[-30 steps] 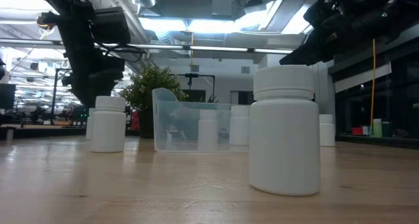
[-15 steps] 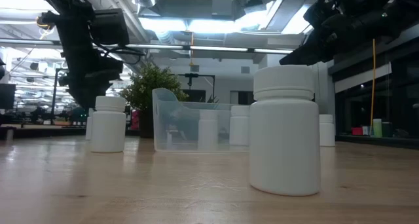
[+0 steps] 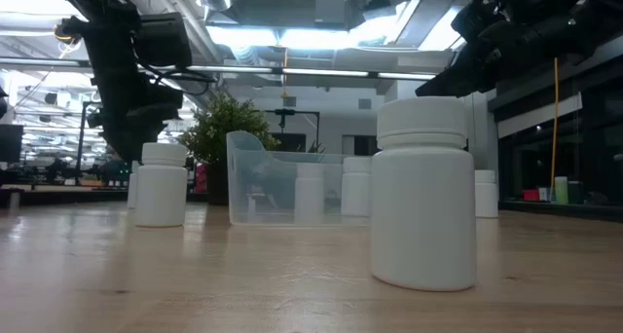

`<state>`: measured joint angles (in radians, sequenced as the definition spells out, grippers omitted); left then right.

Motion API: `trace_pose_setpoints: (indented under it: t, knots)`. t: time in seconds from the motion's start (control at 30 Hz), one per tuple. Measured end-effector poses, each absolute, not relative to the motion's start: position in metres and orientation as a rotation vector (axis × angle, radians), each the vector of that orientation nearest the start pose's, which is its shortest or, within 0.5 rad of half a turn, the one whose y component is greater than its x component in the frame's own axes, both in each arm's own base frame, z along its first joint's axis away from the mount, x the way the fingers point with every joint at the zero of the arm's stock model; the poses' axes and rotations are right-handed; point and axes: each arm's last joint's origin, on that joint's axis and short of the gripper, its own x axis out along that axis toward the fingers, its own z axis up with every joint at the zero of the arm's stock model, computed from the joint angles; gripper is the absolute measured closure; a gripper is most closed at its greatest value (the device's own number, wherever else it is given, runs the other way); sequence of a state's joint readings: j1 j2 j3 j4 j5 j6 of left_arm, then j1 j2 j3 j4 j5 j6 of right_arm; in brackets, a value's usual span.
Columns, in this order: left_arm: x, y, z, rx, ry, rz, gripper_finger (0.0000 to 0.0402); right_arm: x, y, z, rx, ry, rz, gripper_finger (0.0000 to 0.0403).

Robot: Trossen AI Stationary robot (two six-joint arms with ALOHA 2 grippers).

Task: Pick and place pill bottles into a basket
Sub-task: Put the white pill bottle into the transparent bin

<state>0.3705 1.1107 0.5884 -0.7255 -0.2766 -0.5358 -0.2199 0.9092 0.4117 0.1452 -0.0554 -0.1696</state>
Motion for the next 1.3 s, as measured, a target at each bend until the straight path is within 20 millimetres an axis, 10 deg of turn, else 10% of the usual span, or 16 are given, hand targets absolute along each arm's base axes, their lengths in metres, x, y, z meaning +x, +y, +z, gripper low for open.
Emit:
trace_pose_setpoints:
  t: [1.3]
  knots:
    - [0.156,0.049,0.232,-0.297,0.711,0.459,0.0247,0.188,-0.04,0.214,-0.137,0.363,-0.129,0.0402]
